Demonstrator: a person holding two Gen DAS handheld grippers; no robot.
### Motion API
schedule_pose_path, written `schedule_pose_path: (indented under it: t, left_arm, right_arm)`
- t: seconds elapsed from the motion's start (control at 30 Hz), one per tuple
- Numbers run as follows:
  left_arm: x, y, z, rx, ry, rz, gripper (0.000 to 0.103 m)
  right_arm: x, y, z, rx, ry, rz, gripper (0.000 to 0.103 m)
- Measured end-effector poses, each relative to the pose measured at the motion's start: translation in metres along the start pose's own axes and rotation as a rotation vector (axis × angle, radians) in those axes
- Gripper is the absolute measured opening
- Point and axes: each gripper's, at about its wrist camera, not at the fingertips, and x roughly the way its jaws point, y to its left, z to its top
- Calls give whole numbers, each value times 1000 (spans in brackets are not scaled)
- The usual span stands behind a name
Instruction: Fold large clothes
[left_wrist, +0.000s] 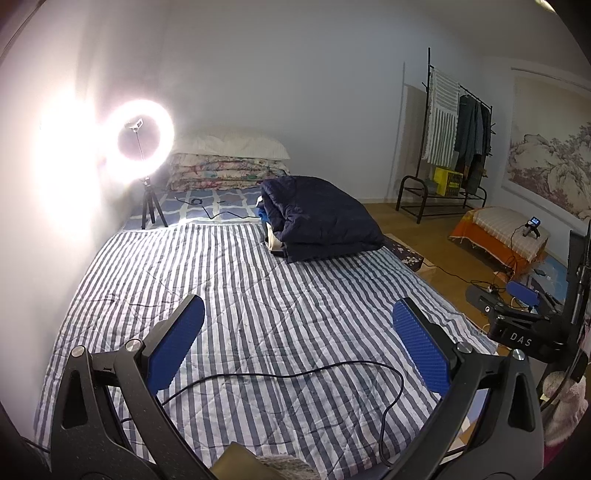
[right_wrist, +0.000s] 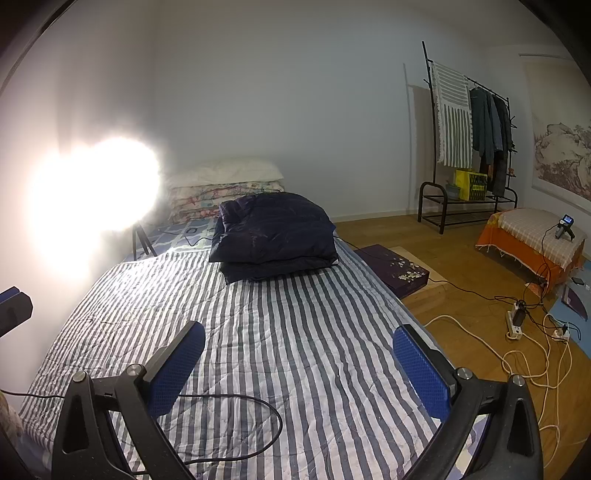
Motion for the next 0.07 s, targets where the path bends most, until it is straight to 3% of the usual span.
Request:
schedule_pose_path:
  t: [0.07]
  left_arm:
    - [1,0,0,2,2,2,103]
  right_arm:
    - [0,0,0,4,-2,1,103]
